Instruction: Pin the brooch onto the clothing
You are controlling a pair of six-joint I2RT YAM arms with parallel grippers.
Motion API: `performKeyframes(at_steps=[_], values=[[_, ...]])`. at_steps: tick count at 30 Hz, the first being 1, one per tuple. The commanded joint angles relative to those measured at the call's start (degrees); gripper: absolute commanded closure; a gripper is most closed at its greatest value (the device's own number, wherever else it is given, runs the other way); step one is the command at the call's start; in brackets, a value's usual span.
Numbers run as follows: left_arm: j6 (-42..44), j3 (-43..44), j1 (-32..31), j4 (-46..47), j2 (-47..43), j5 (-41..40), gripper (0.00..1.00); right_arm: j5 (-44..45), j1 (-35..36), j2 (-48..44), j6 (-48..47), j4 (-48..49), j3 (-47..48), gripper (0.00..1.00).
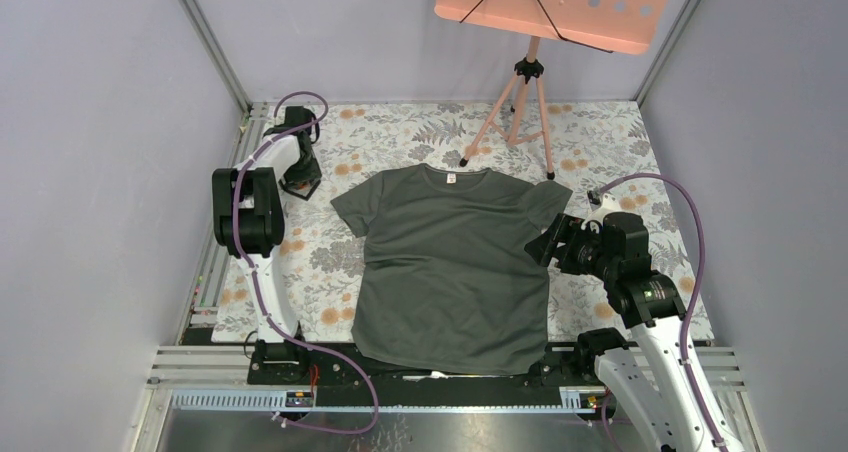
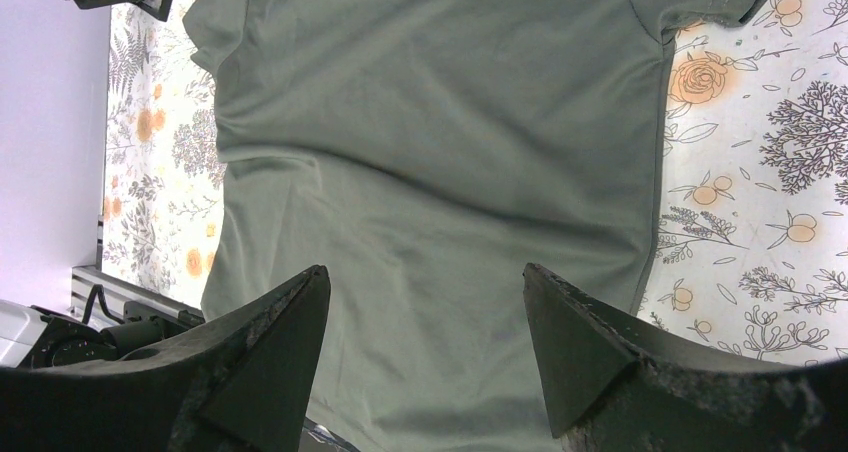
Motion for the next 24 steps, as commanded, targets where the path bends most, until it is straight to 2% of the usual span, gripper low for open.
performKeyframes(at_steps=[1, 12, 15, 20, 24], values=[[2.3, 1.6, 0.0, -0.1, 0.6, -2.8, 0.57, -1.2, -0.1, -0.5, 0.2, 0.5, 0.3, 0.22], [5.0, 2.3, -0.7, -0.1, 1.3, -4.8, 0.54, -1.1, -0.1, -0.6, 0.5, 0.2, 0.5, 0.23], [5.2, 2.2, -1.0, 0.0, 1.1, -5.5, 0.57, -1.0, -0.2, -0.7, 0.5, 0.2, 0.4, 0.23], [6.3, 2.1, -1.2, 0.3, 1.1, -6.9, 0.7, -1.0, -0.1, -0.9, 0.5, 0.0, 0.4, 0.23], [7.0, 2.1, -2.2, 0.3, 0.4, -8.6, 0.72, -1.0, -0.2, -0.9, 0.4, -0.2, 0.4, 0.23]])
